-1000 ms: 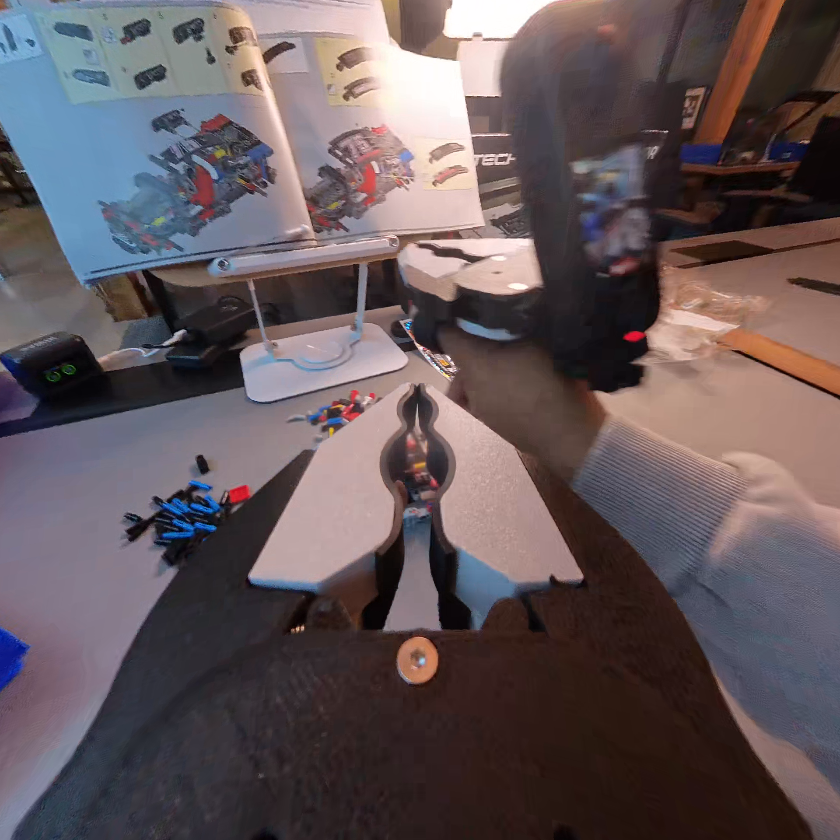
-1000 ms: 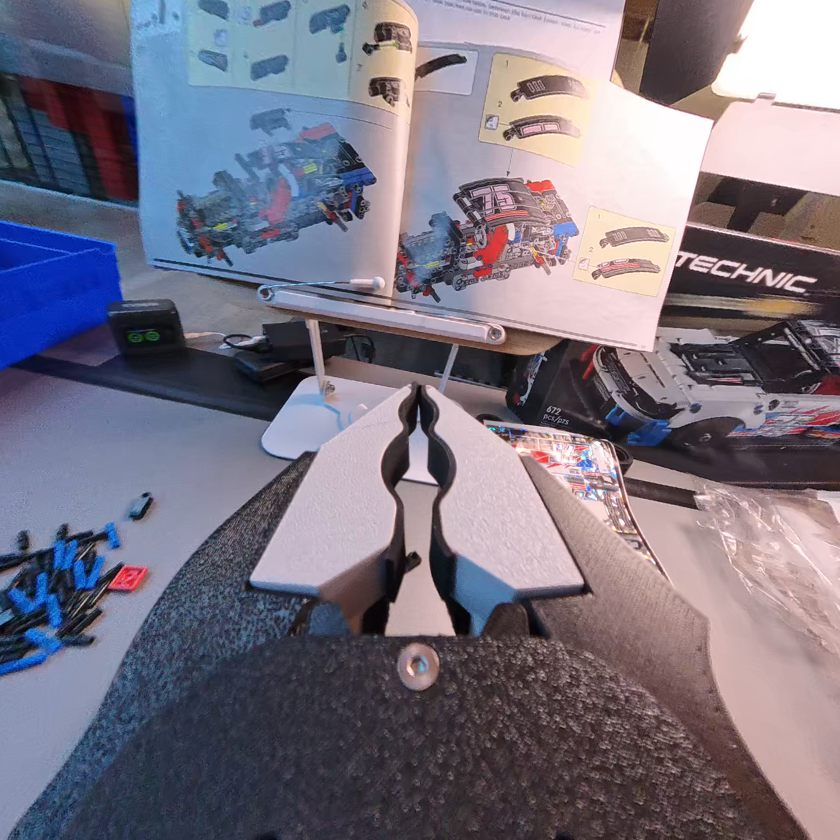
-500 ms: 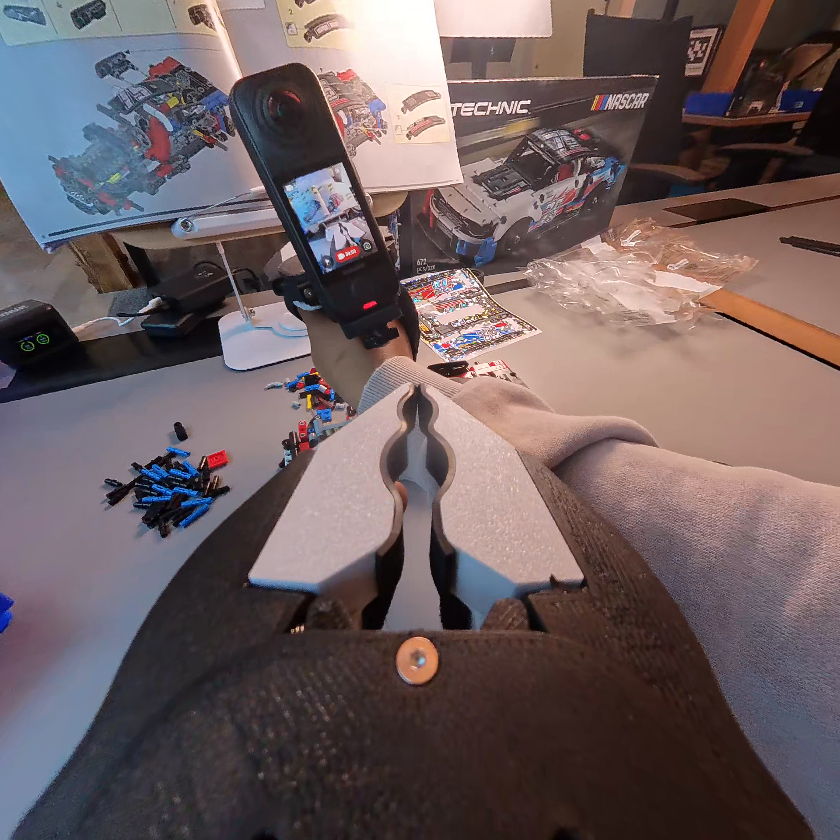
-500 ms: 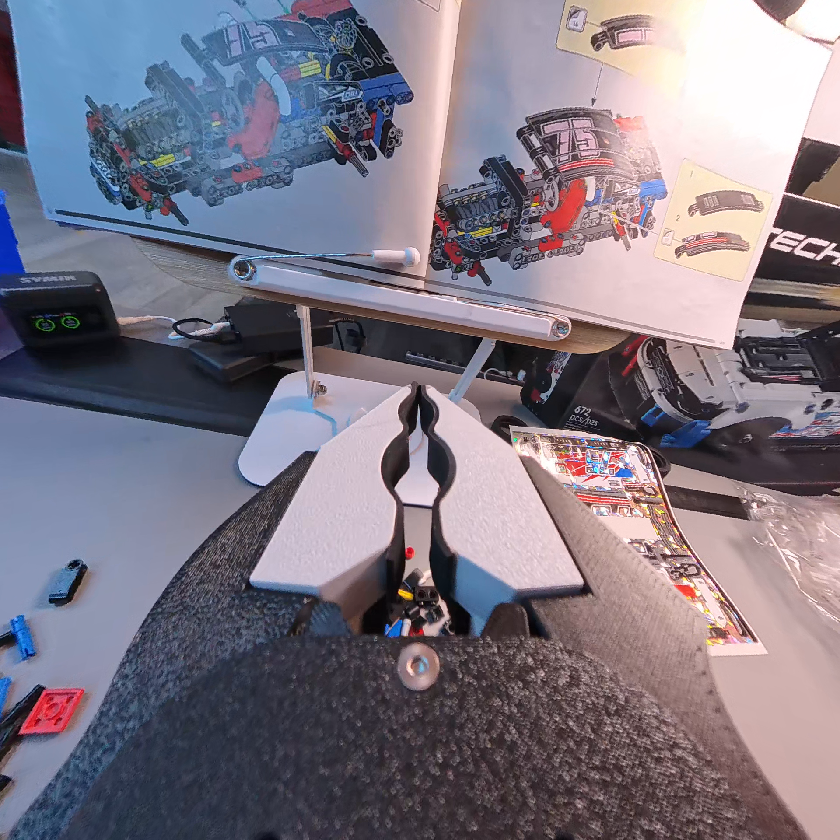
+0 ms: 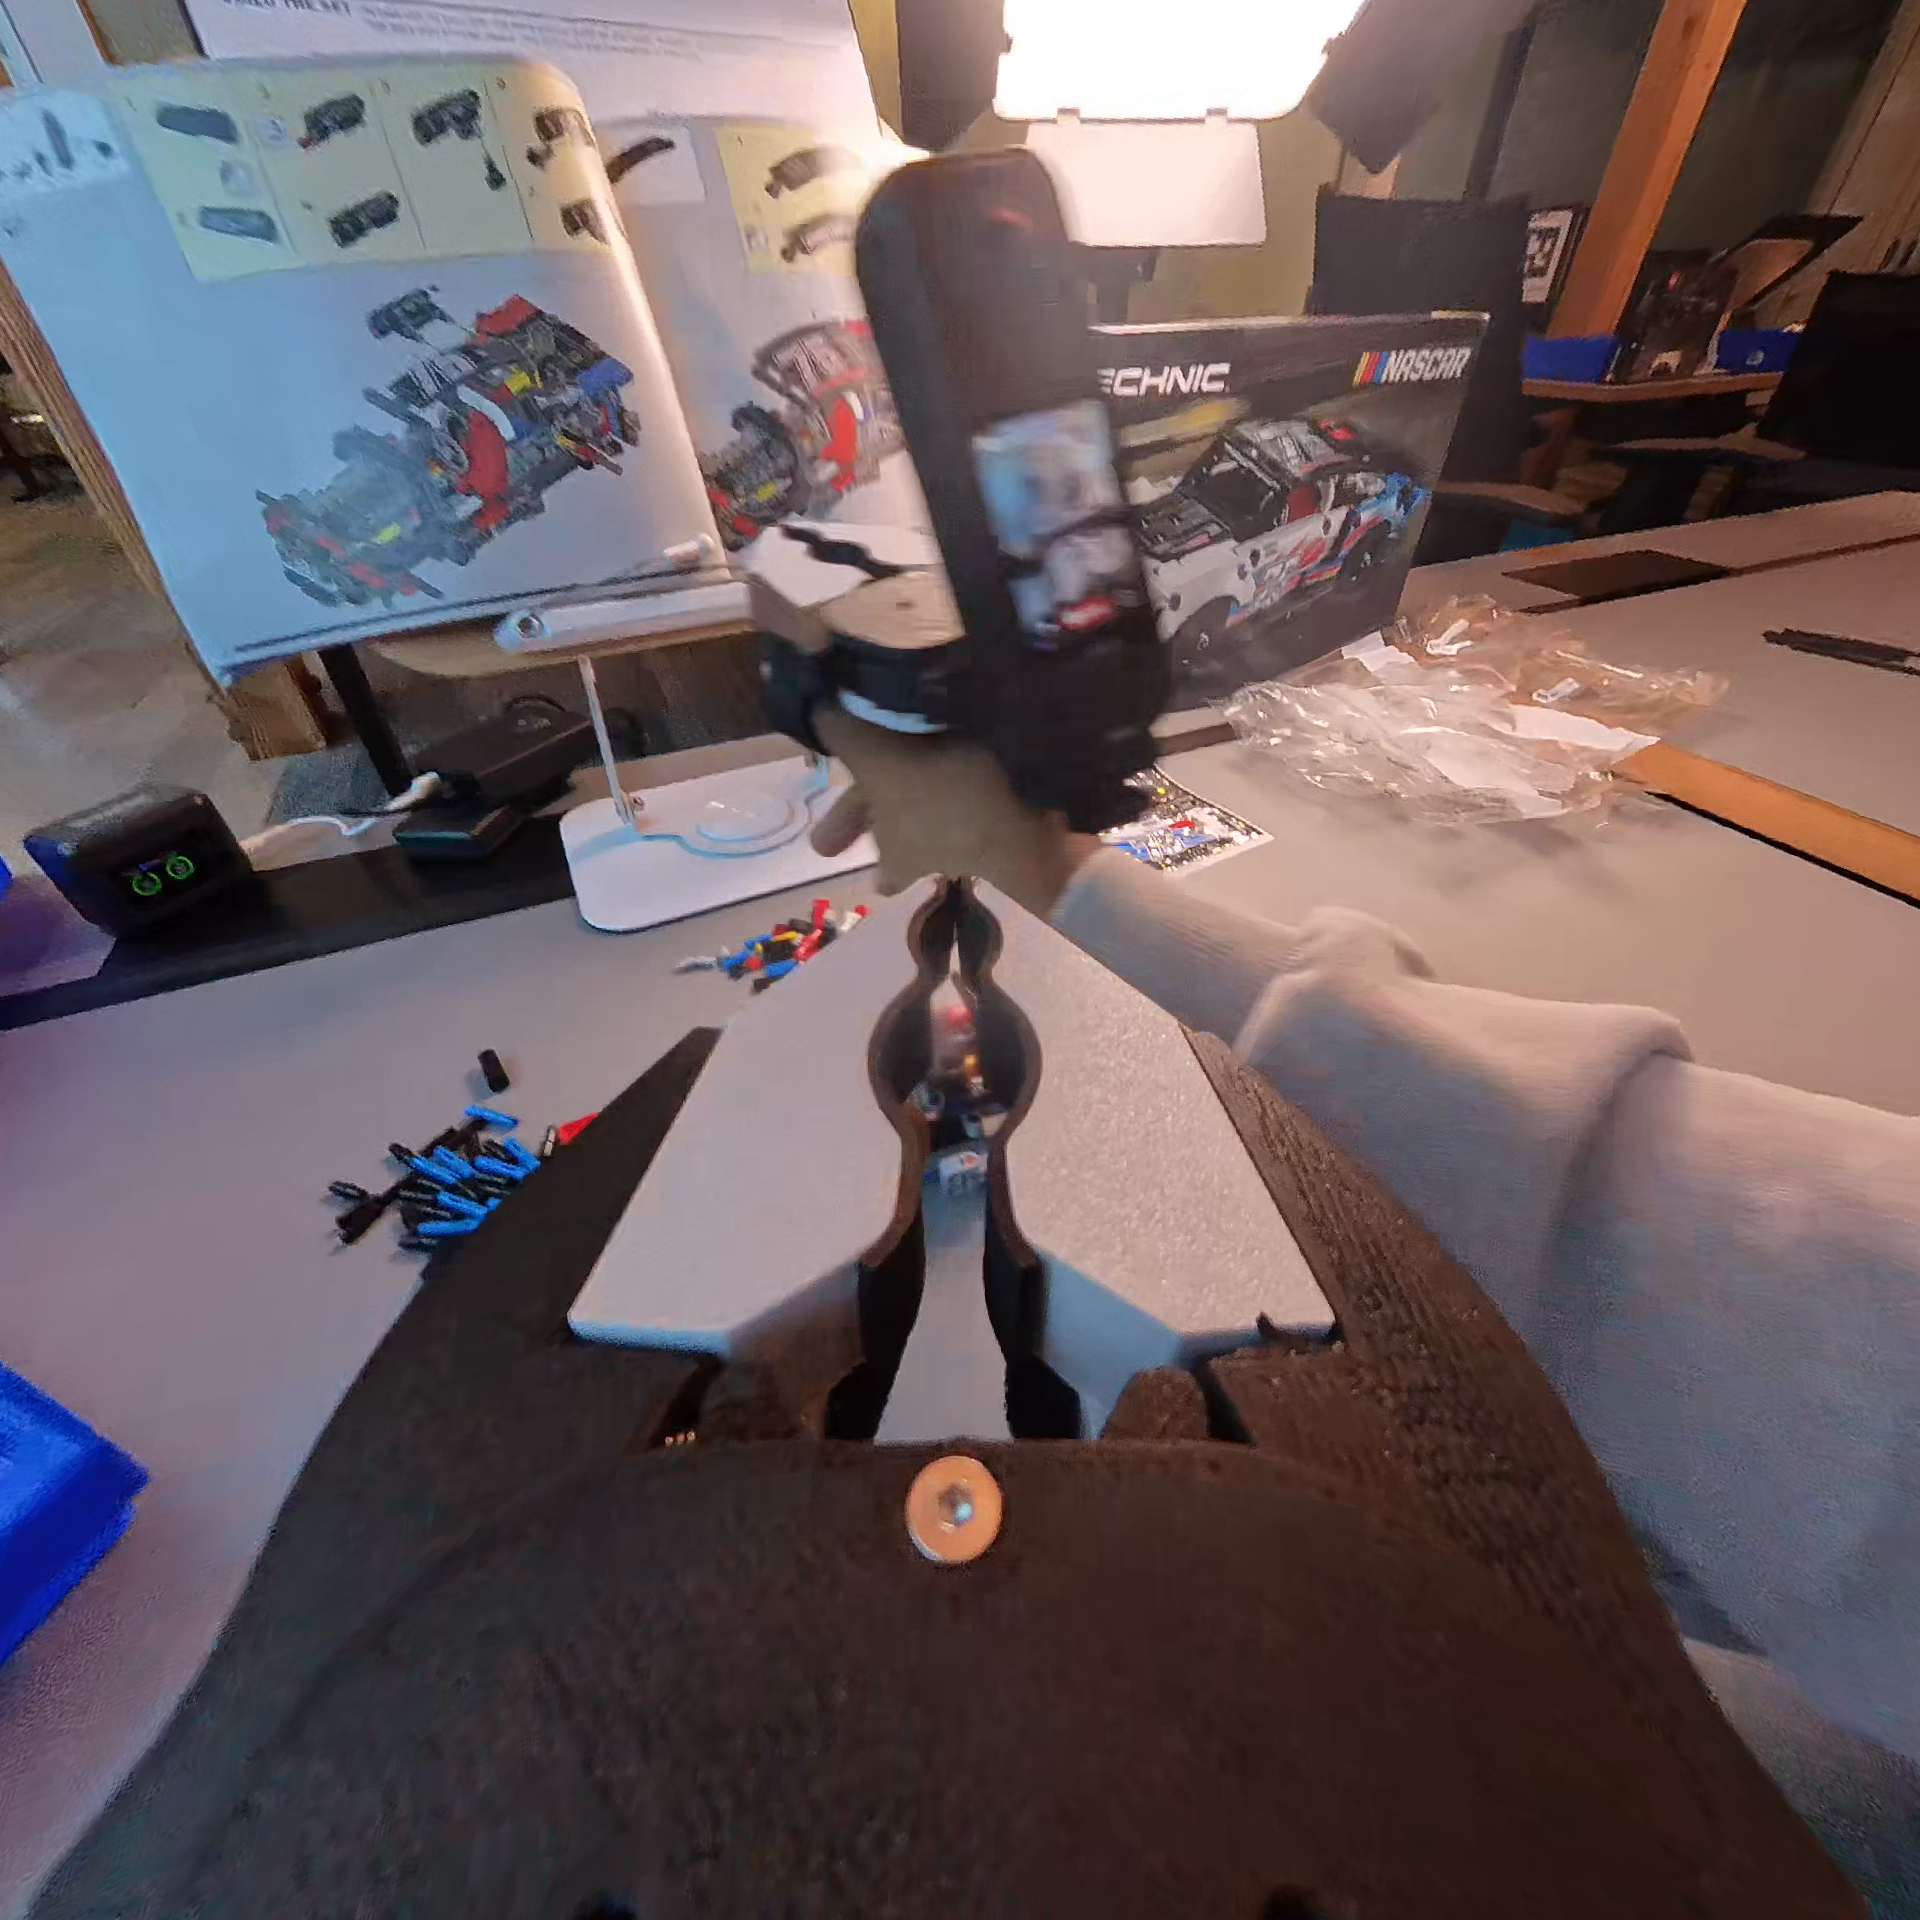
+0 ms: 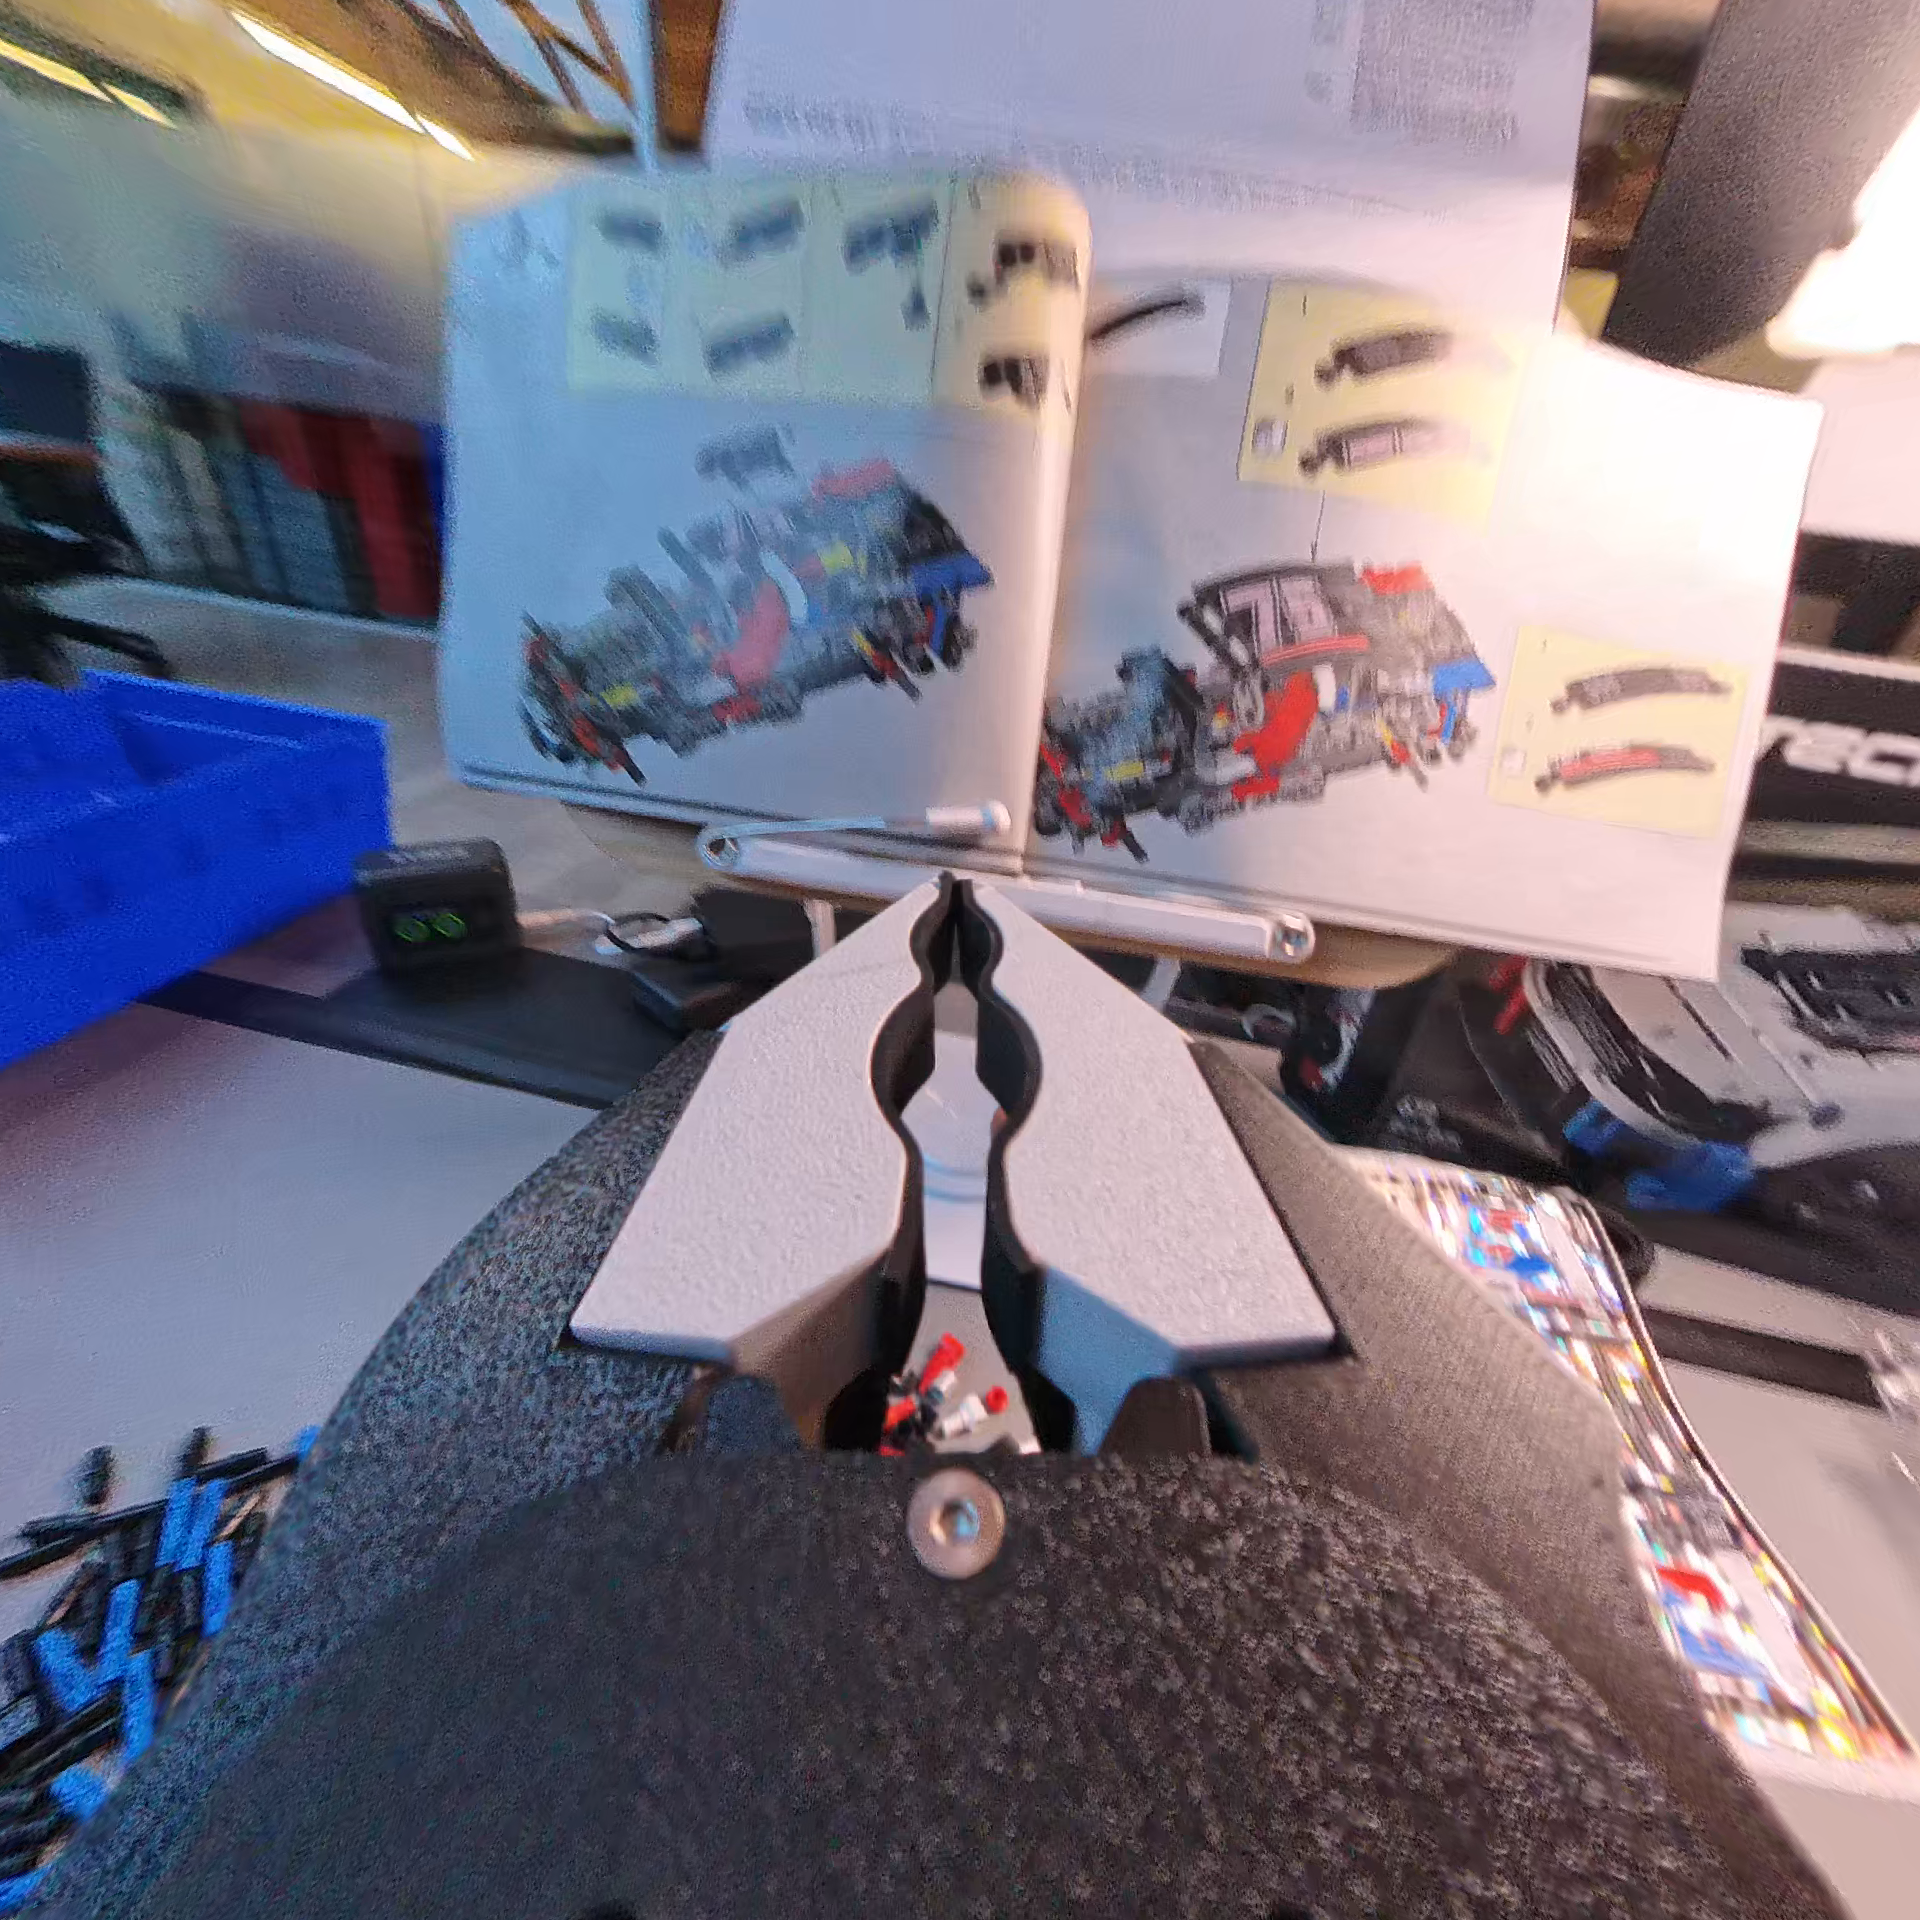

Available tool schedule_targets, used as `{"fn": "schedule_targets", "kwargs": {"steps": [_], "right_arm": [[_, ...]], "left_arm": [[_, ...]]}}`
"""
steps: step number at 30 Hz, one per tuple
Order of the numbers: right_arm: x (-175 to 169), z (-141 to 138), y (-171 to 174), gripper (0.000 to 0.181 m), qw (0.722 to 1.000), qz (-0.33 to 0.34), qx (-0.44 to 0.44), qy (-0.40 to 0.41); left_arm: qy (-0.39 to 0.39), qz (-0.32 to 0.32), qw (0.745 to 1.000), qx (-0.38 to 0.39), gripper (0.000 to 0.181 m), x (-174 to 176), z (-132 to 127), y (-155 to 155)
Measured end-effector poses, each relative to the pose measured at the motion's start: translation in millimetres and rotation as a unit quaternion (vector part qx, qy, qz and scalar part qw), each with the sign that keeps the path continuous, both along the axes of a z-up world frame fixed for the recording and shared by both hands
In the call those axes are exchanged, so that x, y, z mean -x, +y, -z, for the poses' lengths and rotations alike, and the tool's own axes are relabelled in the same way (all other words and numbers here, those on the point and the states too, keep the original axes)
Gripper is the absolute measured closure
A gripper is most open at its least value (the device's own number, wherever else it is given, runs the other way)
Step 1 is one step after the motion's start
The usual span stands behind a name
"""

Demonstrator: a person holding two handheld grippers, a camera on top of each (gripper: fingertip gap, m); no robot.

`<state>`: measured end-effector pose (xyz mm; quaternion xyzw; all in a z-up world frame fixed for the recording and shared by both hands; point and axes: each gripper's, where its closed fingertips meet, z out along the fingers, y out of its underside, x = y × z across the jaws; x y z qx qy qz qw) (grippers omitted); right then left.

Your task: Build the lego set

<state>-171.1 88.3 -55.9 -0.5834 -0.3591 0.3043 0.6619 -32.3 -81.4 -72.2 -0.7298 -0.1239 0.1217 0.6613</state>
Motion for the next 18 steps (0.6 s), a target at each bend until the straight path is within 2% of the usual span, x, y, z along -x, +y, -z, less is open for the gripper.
{"fn": "schedule_targets", "kwargs": {"steps": [2,4,6,9,12,14,15,16,18], "right_arm": [[-25.7,-33.7,-19.8,0.181,0.995,-0.085,-0.023,0.036],[-63.2,-56.5,-48.7,0.181,0.977,-0.204,-0.044,0.043],[-111.1,-55.2,-75.2,0.181,0.947,-0.311,-0.075,0.012],[-176.7,-12.6,-73.7,0.179,0.931,-0.347,-0.090,-0.069],[-217.5,57.0,-55.9,0.157,0.922,-0.347,-0.047,-0.164],[-229.4,103.5,-39.7,0.132,0.916,-0.328,-0.026,-0.229],[-231.2,121.9,-35.2,0.125,0.912,-0.323,-0.023,-0.253],[-230.4,136.5,-34.1,0.119,0.905,-0.325,-0.024,-0.273],[-221.0,155.4,-28.7,0.118,0.897,-0.313,-0.064,-0.307]], "left_arm": [[0.007,0.032,0.999,-0.018,0.181,21.5,-13.6,-12.6],[0.017,0.062,0.998,-0.016,0.181,44.3,-15.2,-24.5],[0.032,0.083,0.996,0.004,0.180,64.5,-1.3,-31.4],[0.032,0.146,0.984,0.098,0.169,74.7,58.4,-29.8],[-0.011,0.217,0.964,0.150,0.153,67.4,112.8,-17.7],[-0.023,0.246,0.956,0.158,0.140,61.2,129.4,-1.1],[-0.017,0.254,0.953,0.164,0.134,58.7,133.4,8.1],[-0.004,0.264,0.949,0.174,0.131,54.8,135.4,16.7],[0.039,0.285,0.938,0.195,0.125,45.6,136.8,32.0]]}}
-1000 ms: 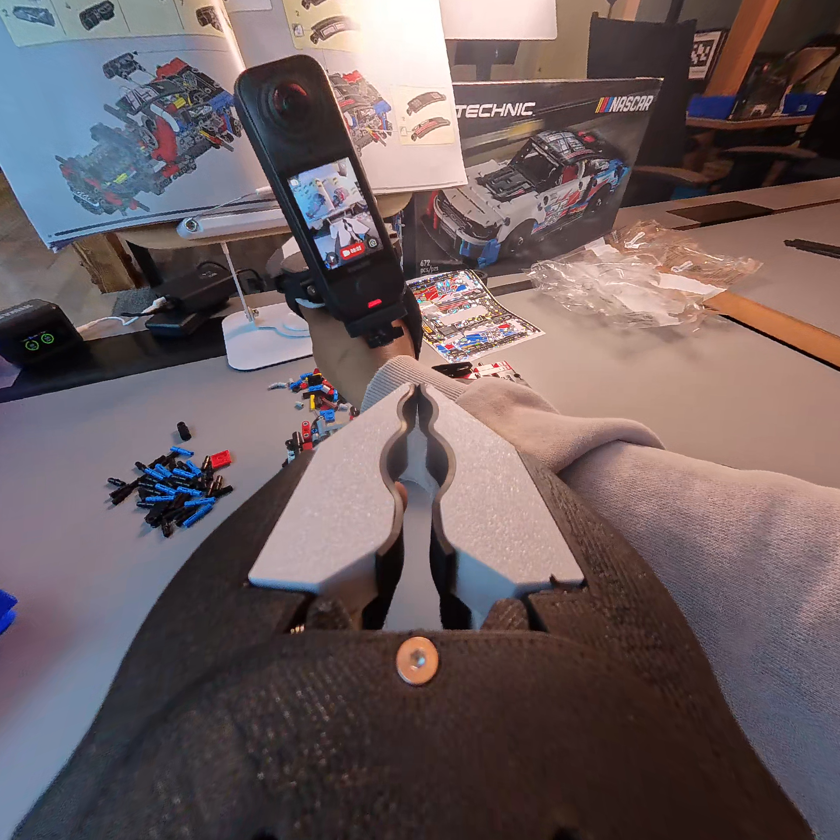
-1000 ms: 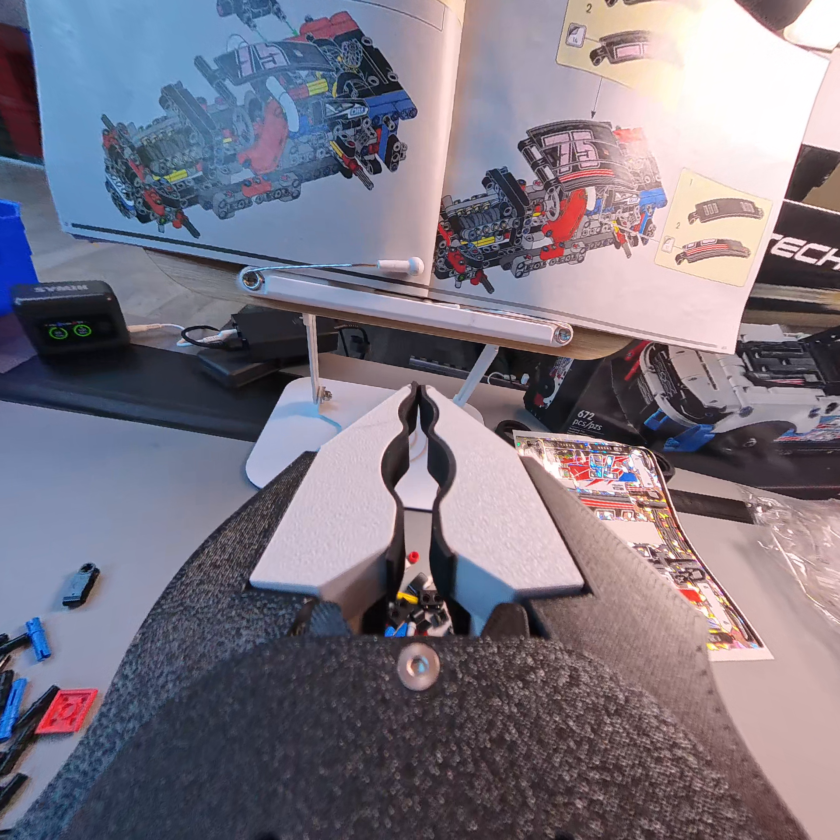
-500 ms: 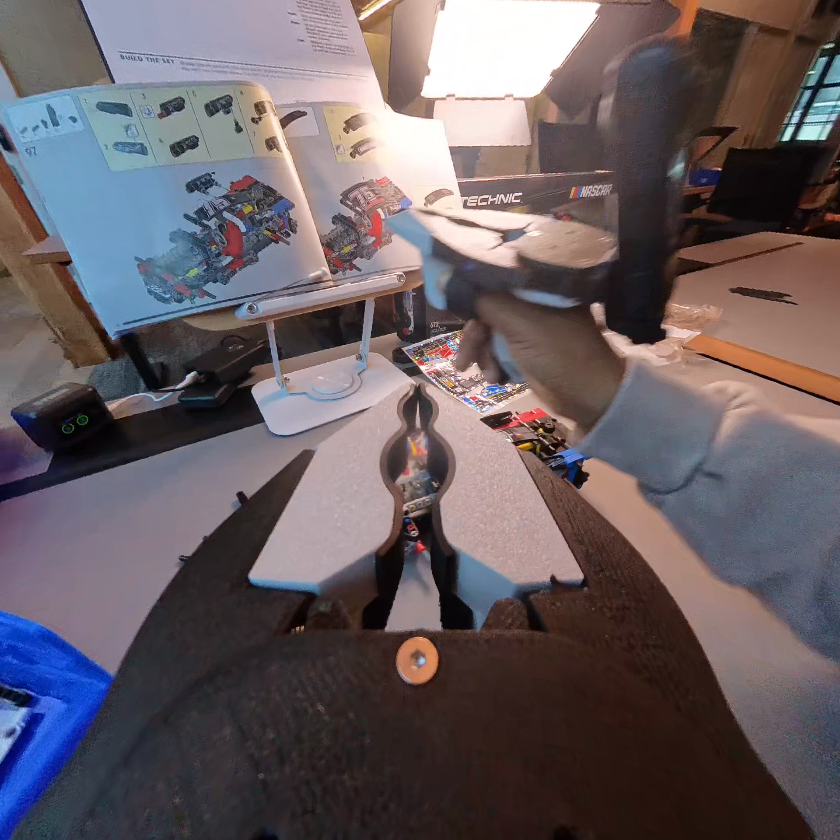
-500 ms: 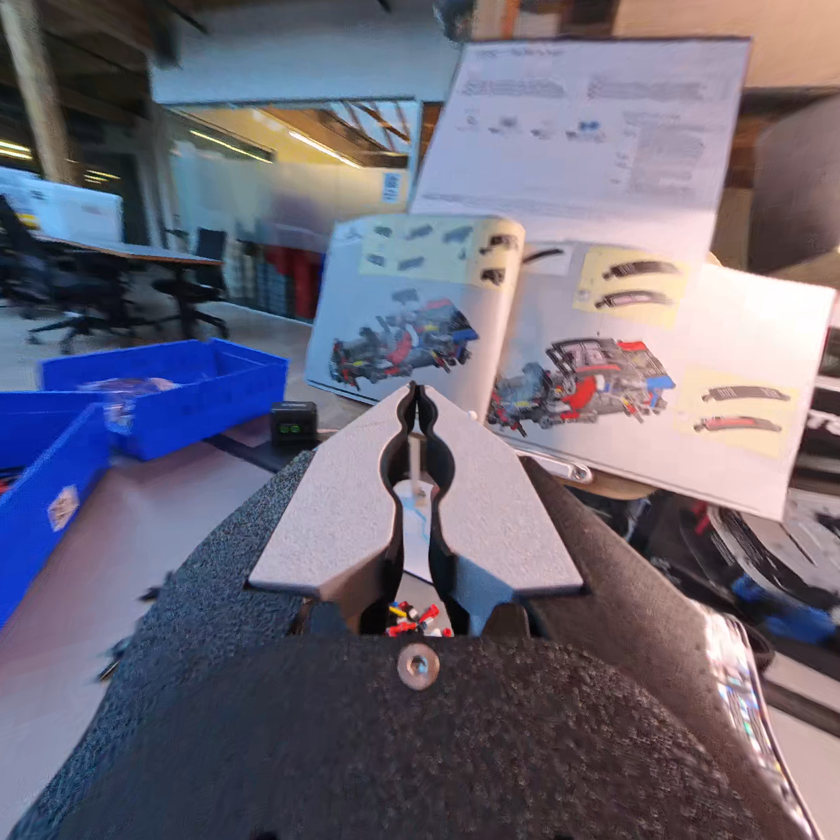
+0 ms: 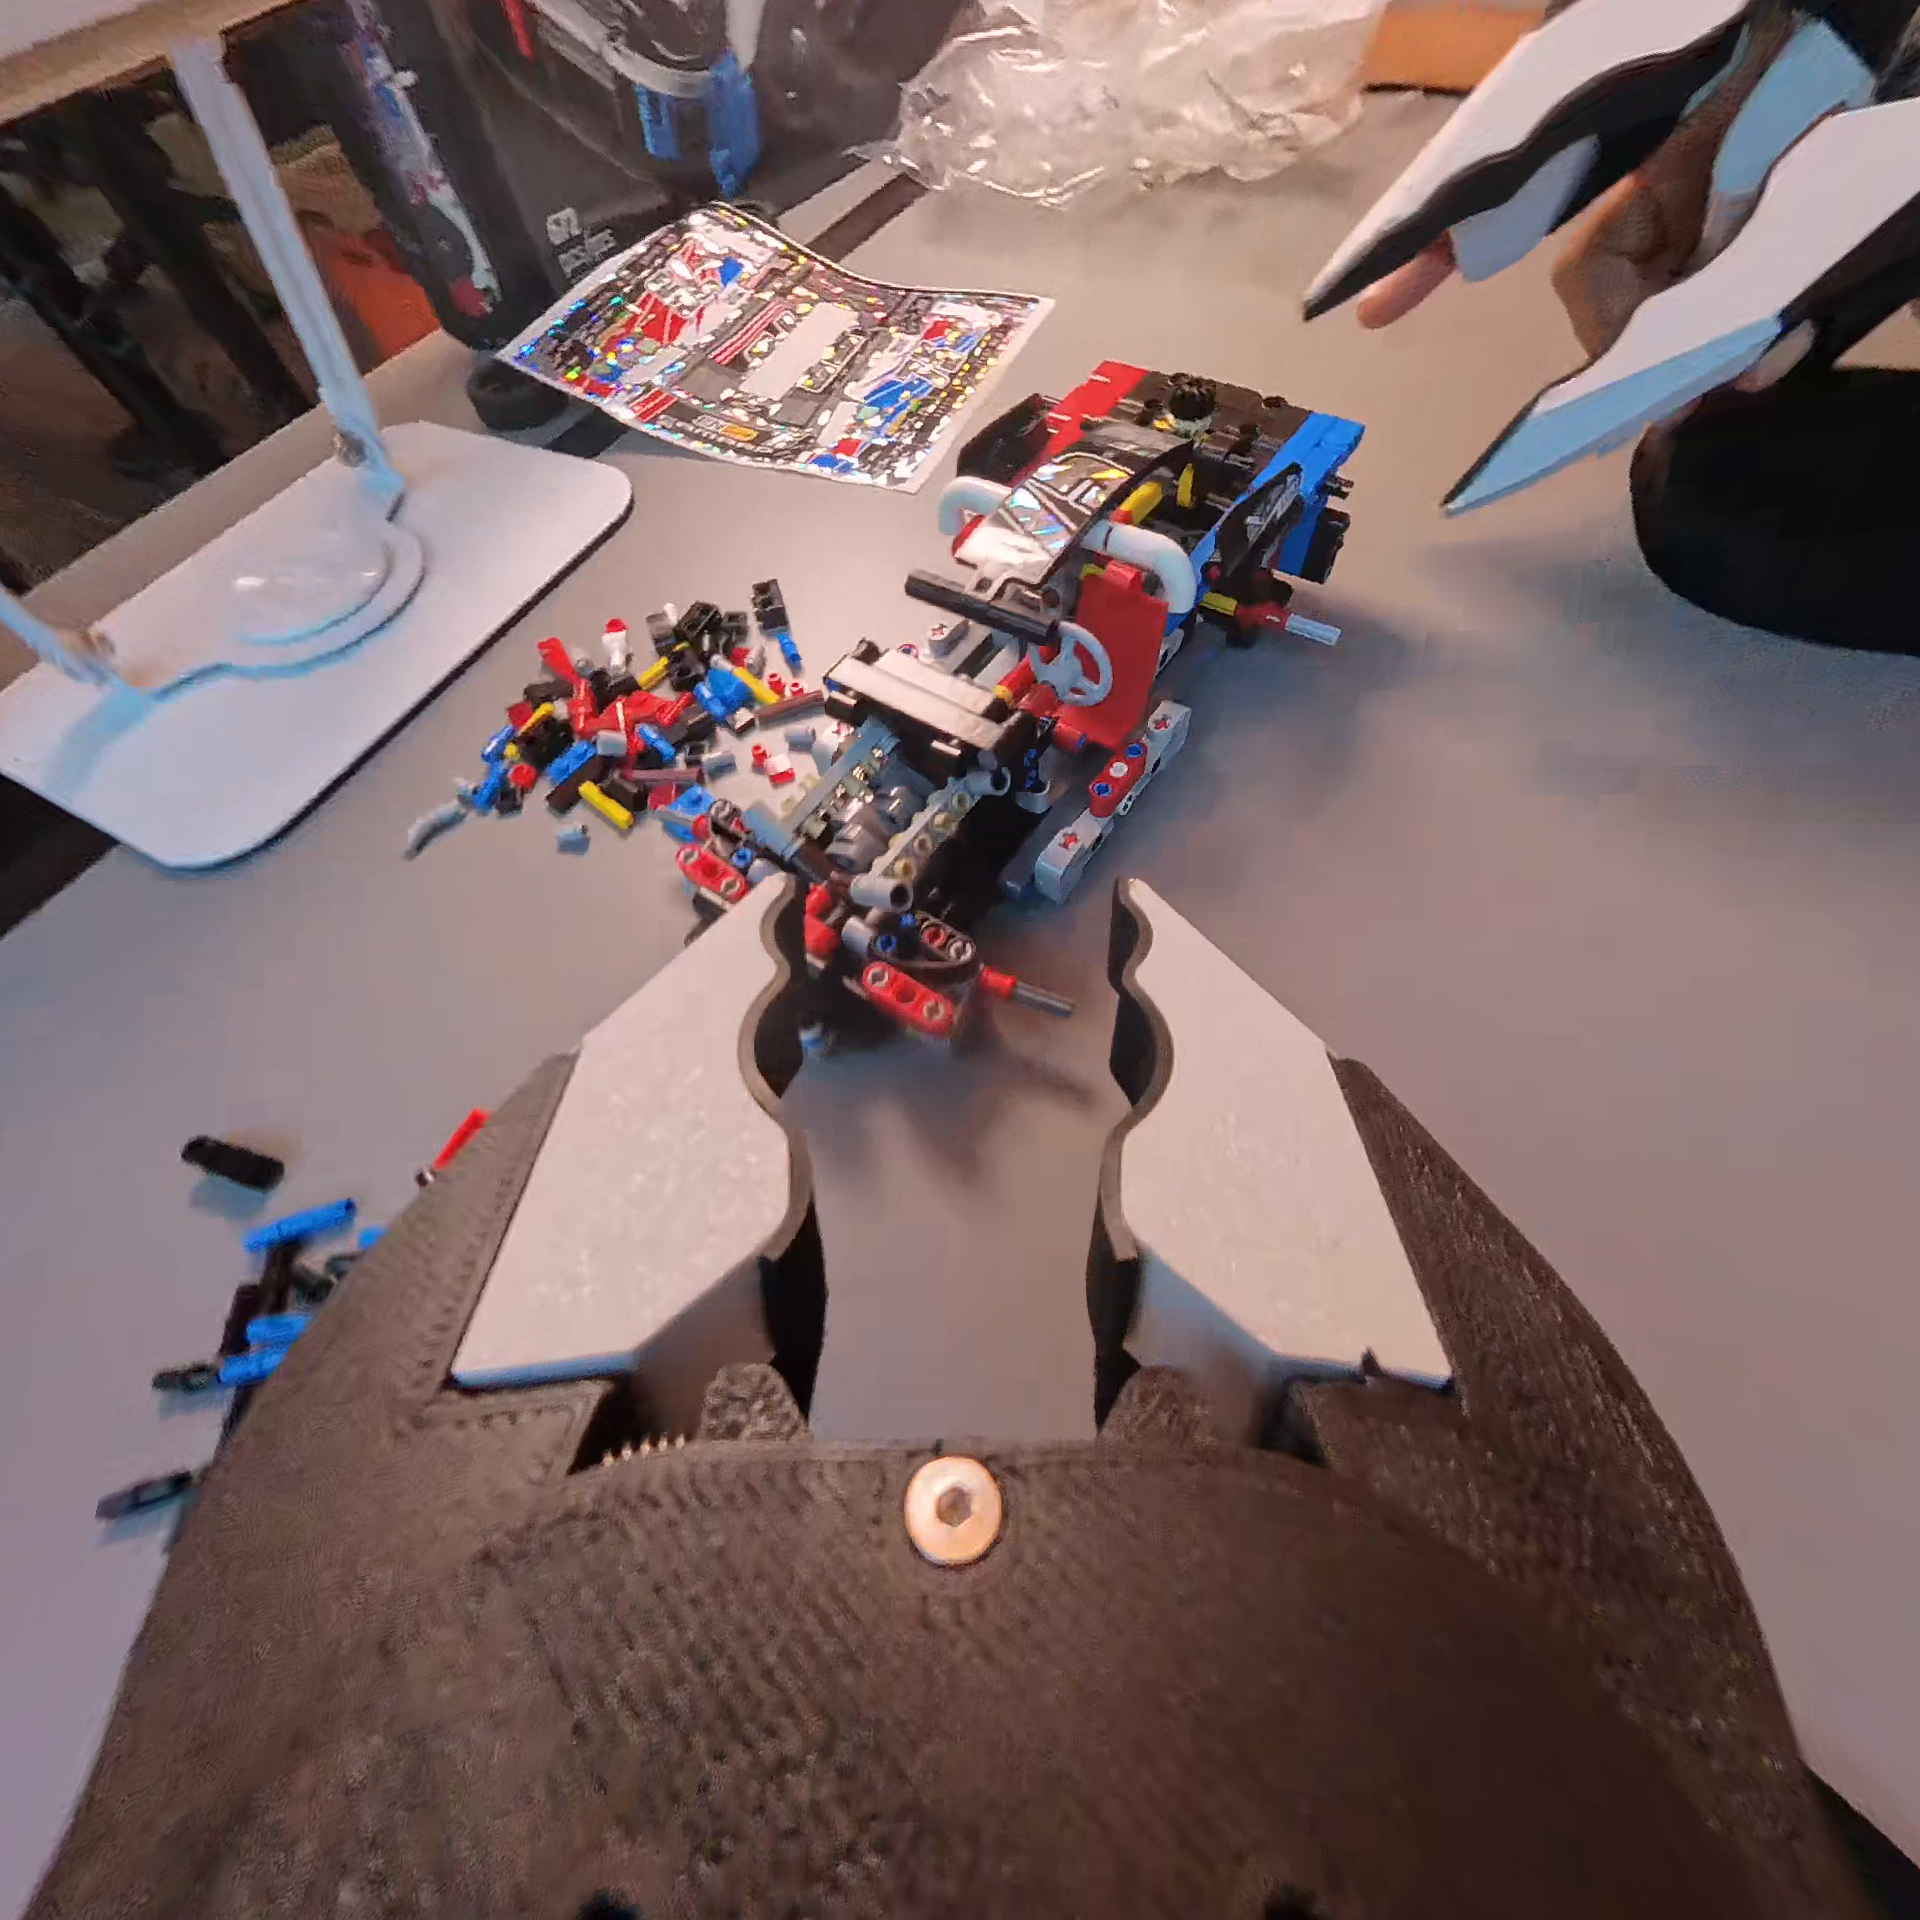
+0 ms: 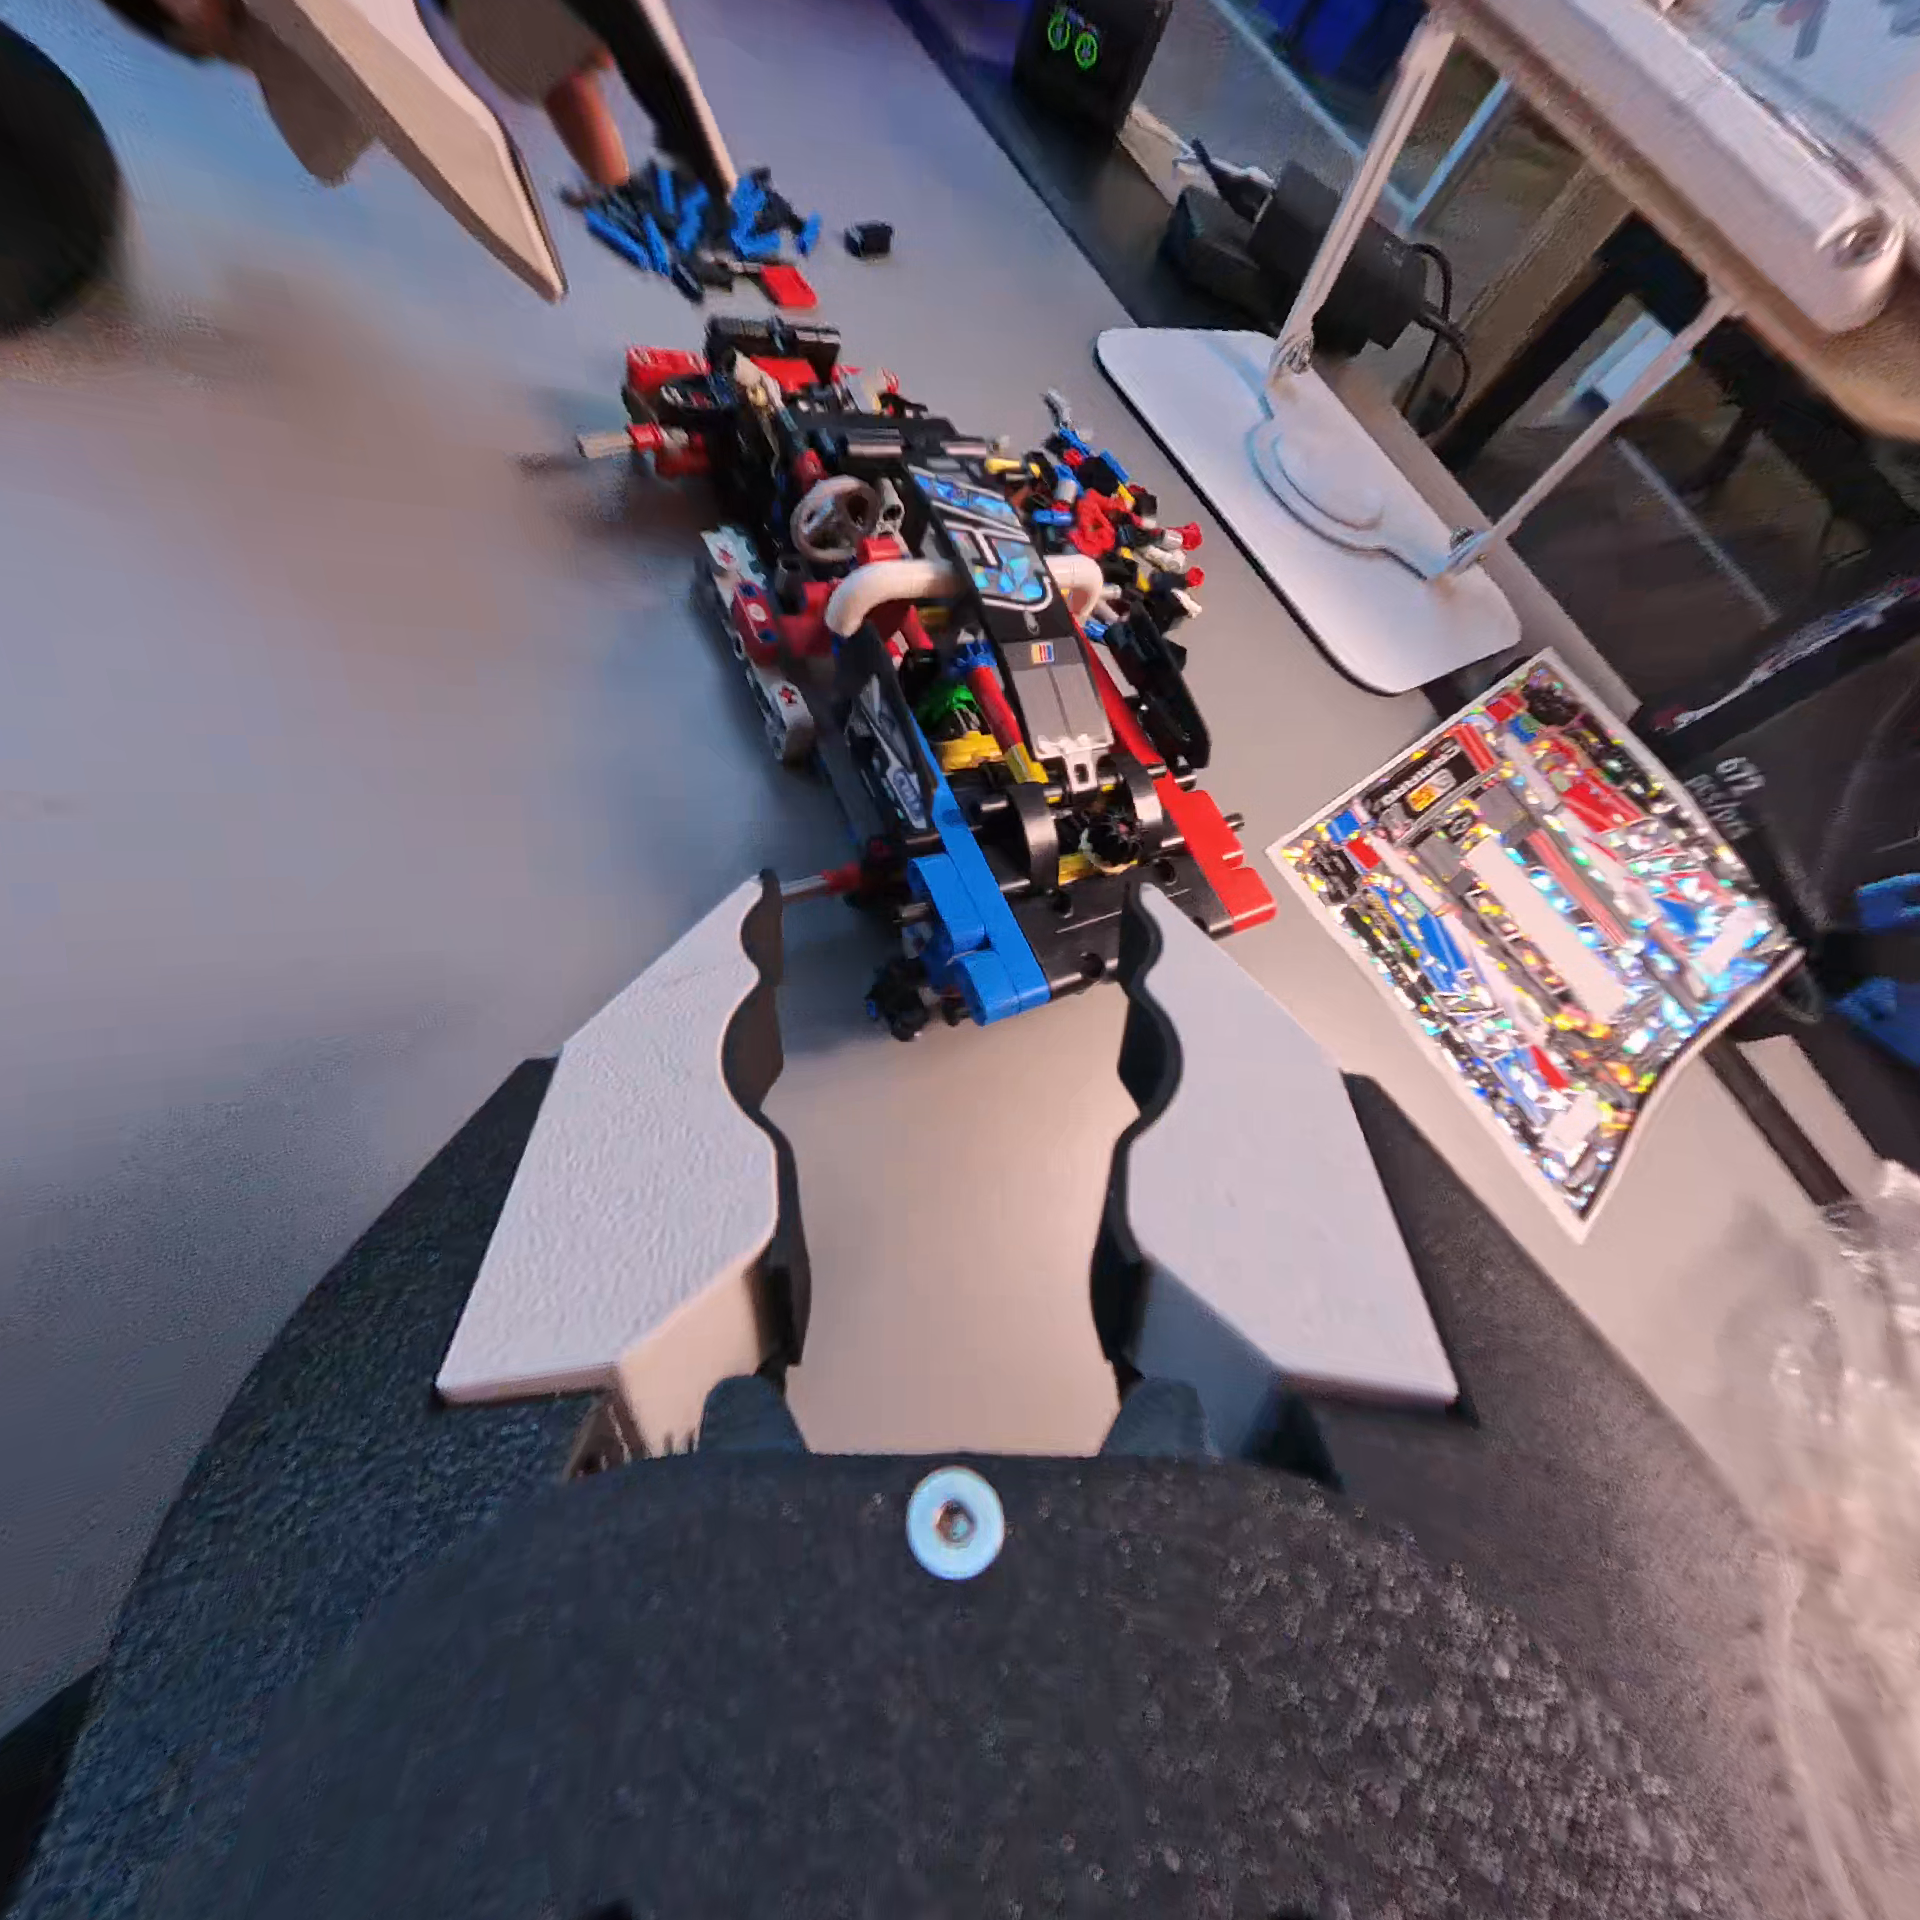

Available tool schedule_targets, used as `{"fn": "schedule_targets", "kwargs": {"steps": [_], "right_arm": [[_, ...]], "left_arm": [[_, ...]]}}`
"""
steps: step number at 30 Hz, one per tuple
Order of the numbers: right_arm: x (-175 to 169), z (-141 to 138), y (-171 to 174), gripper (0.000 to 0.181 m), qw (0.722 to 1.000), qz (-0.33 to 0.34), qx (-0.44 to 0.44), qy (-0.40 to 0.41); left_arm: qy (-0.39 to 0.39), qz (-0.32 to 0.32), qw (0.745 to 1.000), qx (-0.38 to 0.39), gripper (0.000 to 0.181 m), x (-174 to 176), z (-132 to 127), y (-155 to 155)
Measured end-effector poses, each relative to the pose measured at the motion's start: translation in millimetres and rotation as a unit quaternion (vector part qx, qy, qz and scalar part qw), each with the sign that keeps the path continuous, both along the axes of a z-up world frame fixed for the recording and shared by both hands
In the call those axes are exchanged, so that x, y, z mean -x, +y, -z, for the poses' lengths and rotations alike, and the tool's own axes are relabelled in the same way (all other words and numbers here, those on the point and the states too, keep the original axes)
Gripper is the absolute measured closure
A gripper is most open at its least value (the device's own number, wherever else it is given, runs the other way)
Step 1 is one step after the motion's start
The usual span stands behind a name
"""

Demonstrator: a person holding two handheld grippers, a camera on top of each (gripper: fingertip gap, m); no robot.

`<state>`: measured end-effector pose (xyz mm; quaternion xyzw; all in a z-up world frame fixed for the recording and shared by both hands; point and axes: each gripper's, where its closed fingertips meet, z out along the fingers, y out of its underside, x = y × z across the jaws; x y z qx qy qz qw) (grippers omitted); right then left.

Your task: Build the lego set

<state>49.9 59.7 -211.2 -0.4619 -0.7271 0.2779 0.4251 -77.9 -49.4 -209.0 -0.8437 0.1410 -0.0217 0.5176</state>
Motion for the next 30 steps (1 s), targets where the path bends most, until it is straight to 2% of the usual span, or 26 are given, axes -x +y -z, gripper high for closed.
{"fn": "schedule_targets", "kwargs": {"steps": [2,4,7,11,18,23,25,26,28,30], "right_arm": [[12.9,10.3,8.2,0.124,0.997,0.005,-0.071,-0.007],[24.0,6.7,-1.4,0.137,0.994,-0.020,-0.108,0.015],[29.3,8.0,-19.8,0.150,0.988,-0.063,-0.138,0.023],[35.9,12.1,-12.4,0.165,0.978,-0.057,-0.198,0.035],[31.5,11.9,-19.3,0.169,0.976,-0.101,-0.189,0.034],[25.0,12.8,-26.9,0.166,0.936,-0.105,-0.328,0.068],[23.4,11.9,-28.9,0.165,0.927,-0.104,-0.352,0.079],[23.2,10.5,-31.4,0.165,0.934,-0.104,-0.333,0.081],[23.1,4.4,-40.0,0.162,0.964,-0.107,-0.234,0.075],[23.1,3.6,-42.7,0.167,0.988,-0.101,-0.117,0.023]], "left_arm": [[0.046,0.024,0.999,0.015,0.118,-6.8,4.9,12.7],[0.074,0.036,0.996,0.026,0.115,-10.4,11.8,23.7],[0.070,0.034,0.997,0.016,0.120,-15.3,18.5,33.9],[0.094,0.029,0.995,-0.010,0.128,-17.0,19.3,30.5],[0.090,0.008,0.996,-0.010,0.135,-8.3,24.3,17.3],[0.080,0.019,0.996,-0.019,0.139,-16.9,17.7,14.7],[0.077,0.033,0.996,-0.026,0.143,-26.8,15.2,13.8],[0.076,0.040,0.996,-0.027,0.144,-31.6,15.1,13.6],[0.075,0.050,0.996,-0.026,0.145,-39.6,16.7,13.7],[0.065,0.059,0.996,-0.023,0.146,-46.2,18.4,13.7]]}}
